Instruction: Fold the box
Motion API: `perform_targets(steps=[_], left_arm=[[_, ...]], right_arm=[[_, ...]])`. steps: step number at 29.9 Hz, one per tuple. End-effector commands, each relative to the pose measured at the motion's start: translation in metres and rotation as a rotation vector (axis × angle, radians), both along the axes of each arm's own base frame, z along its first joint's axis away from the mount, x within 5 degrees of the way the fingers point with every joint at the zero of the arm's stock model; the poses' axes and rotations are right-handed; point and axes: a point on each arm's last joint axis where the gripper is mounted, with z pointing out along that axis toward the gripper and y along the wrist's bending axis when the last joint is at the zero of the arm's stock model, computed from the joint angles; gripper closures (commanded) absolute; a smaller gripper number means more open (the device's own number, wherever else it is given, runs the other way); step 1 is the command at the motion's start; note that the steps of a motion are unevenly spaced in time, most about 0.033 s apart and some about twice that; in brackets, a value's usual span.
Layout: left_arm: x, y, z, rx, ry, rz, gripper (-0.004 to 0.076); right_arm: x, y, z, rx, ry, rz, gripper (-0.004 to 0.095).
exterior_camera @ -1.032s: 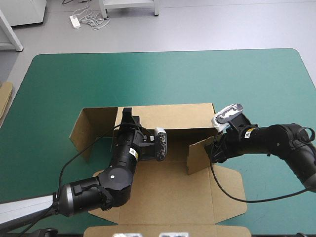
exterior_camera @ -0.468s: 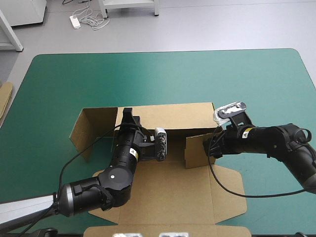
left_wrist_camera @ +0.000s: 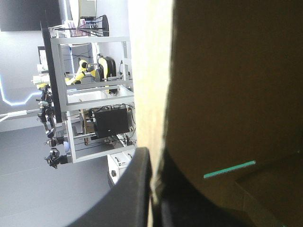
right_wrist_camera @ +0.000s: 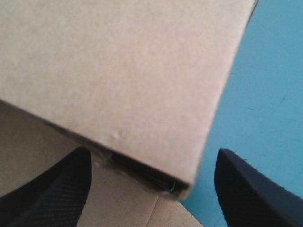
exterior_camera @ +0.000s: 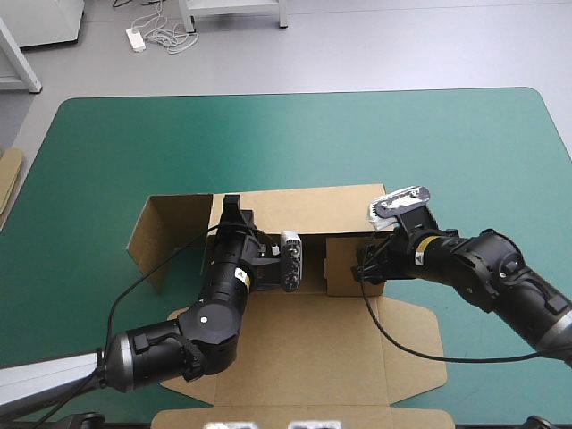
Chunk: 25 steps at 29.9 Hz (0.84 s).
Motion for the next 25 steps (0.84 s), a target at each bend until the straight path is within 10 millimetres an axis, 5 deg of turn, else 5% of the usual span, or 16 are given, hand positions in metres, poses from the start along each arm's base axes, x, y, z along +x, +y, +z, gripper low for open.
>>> perform_targets(steps=[1,18,25], left_arm=[[-0.001,0.0,0.016,-0.045,-0.045,-0.015,0.0732],[-0.001,0.0,0.016,-0.047,-0.041,-0.016,0.0733],[-0.001,0.0,0.017,-0.075,-0.046,-0.008,0.0677]], right_arm=[[0.008,0.004,0.012,0.051,-0.097,-0.016,0.029],[0.025,0.017,0.002,0.097,-0.124,-0.016,0.0898],[0.026,0.018,0.005,0.128,-0.139,-0.037,0.0927]])
